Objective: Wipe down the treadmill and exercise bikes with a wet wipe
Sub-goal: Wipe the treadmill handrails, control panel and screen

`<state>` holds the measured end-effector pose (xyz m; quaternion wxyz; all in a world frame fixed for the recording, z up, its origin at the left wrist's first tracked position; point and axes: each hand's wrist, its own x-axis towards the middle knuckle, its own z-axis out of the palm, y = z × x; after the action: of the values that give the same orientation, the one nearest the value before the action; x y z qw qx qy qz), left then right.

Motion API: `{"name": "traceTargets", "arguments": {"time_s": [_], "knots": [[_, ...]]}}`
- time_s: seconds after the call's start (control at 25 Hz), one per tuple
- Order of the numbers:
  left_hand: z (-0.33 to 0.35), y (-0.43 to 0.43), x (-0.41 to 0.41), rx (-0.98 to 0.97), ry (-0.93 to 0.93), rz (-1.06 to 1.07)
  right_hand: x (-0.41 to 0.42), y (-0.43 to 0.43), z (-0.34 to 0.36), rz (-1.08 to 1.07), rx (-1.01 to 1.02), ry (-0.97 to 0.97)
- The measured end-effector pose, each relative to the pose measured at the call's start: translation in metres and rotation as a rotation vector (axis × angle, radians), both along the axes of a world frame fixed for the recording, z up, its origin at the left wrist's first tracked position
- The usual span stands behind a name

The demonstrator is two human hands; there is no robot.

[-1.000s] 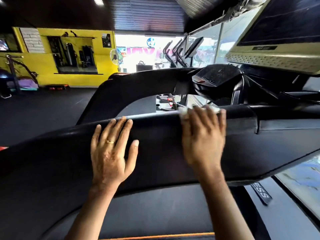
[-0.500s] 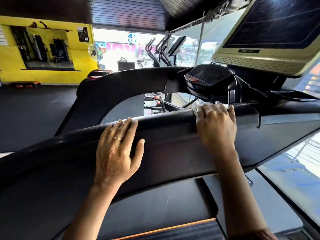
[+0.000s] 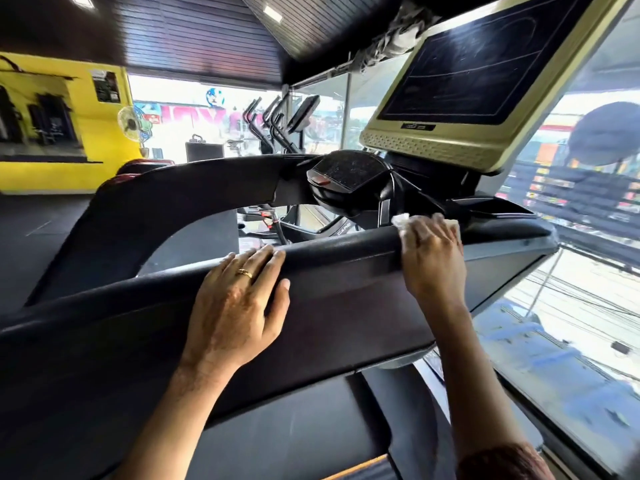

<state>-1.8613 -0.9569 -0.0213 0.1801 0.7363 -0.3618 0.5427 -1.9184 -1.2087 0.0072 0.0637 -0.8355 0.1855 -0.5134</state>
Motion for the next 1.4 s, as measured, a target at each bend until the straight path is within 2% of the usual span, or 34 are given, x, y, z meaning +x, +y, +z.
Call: {"name": "traceTargets", "arguments": {"time_s": [0.12, 0.24, 0.32, 0.4, 0.44, 0.48, 0.56, 0.64, 0.68, 0.76, 0.84, 0.92, 1.0, 1.16, 1.28, 1.4], "knots": [[-0.003, -0.032, -0.006, 0.008, -0.014, 0.002, 0.001, 0.025, -0.016, 0.094, 0.042, -0.154], [-0.005, -0.041, -0.007, -0.022, -0.031, 0.023, -0.004, 0.065, -0.044, 0.398, -0.199, -0.160], [-0.006, -0.040, -0.007, -0.039, -0.041, 0.016, -0.007, 0.035, -0.053, 0.351, -0.255, -0.188], [-0.007, -0.039, -0.008, -0.052, -0.042, 0.009, -0.009, 0.001, -0.057, 0.196, 0.029, -0.349], [-0.007, -0.040, -0.008, -0.055, -0.044, 0.013, -0.008, 0.002, -0.057, 0.195, 0.181, -0.422], [-0.008, -0.041, -0.008, -0.056, -0.049, 0.020, -0.006, 0.016, -0.059, 0.239, 0.220, -0.447], [-0.009, -0.040, -0.006, -0.041, -0.056, 0.031, -0.002, 0.064, -0.077, 0.364, 0.013, -0.343], [-0.010, -0.036, -0.005, -0.007, -0.048, 0.032, -0.005, 0.075, -0.091, 0.394, -0.180, -0.255], [-0.011, -0.034, -0.006, 0.011, -0.047, 0.034, -0.004, 0.062, -0.089, 0.348, -0.181, -0.250], [-0.011, -0.030, -0.007, 0.040, -0.047, 0.037, -0.002, 0.046, -0.081, 0.238, 0.029, -0.322], [-0.012, -0.026, -0.008, 0.050, -0.043, 0.033, 0.001, 0.064, -0.072, 0.311, 0.178, -0.370], [-0.015, -0.018, -0.009, 0.044, -0.034, 0.028, 0.002, 0.100, -0.074, 0.436, 0.025, -0.307], [-0.020, -0.001, -0.009, 0.032, -0.036, 0.039, 0.000, 0.104, -0.071, 0.461, -0.116, -0.253], [-0.026, 0.051, 0.000, -0.020, -0.016, 0.110, 0.010, 0.116, -0.050, 0.270, 0.026, -0.319], [-0.029, 0.095, 0.009, -0.010, 0.002, 0.121, 0.025, 0.178, -0.043, 0.219, -0.059, -0.264], [-0.035, 0.144, 0.017, 0.005, 0.029, 0.116, 0.038, 0.223, -0.034, 0.209, -0.053, -0.176]]}}
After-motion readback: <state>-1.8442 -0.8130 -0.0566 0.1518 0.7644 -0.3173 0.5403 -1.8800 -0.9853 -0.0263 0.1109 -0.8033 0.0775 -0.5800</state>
